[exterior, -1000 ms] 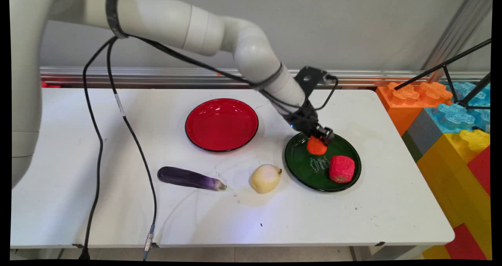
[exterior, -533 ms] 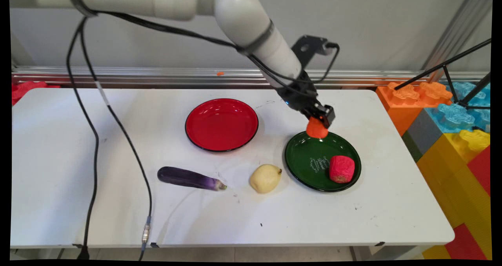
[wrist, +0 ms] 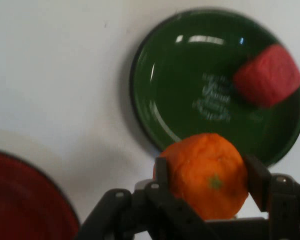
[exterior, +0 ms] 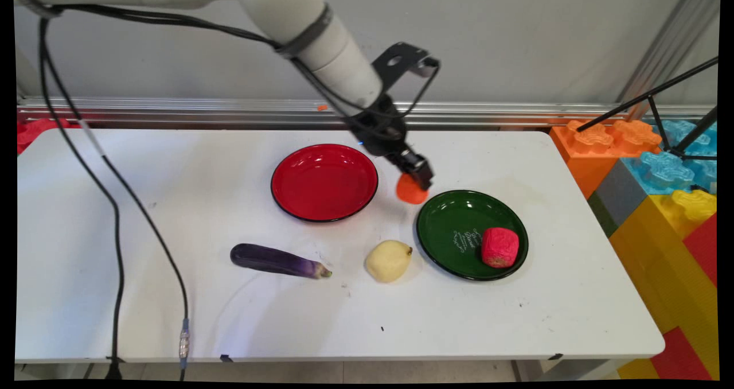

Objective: Place the picked object on the table

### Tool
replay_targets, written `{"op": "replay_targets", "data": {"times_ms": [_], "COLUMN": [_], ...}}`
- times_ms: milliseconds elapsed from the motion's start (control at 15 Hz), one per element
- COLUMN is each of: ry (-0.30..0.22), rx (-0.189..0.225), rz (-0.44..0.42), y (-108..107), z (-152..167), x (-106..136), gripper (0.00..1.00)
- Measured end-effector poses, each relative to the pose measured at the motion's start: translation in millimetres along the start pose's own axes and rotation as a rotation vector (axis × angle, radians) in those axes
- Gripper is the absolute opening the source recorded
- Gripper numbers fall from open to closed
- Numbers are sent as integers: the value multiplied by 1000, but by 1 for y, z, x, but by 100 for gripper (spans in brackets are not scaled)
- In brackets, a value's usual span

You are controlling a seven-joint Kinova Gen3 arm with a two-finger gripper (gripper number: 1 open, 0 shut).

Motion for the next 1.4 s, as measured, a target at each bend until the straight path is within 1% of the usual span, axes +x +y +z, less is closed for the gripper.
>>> {"op": "replay_targets", "data": {"times_ms": [267,600,1000,1400], "ry": [-50,-86,-108,-115], "rx": [9,6,-20,-31], "rz": [55,74,88,94], "y": [-19,-35,-44,-53], "z": [-3,9,26,40], "x": [-35,-64,-92,-112], "gripper": [0,0,0,0]}}
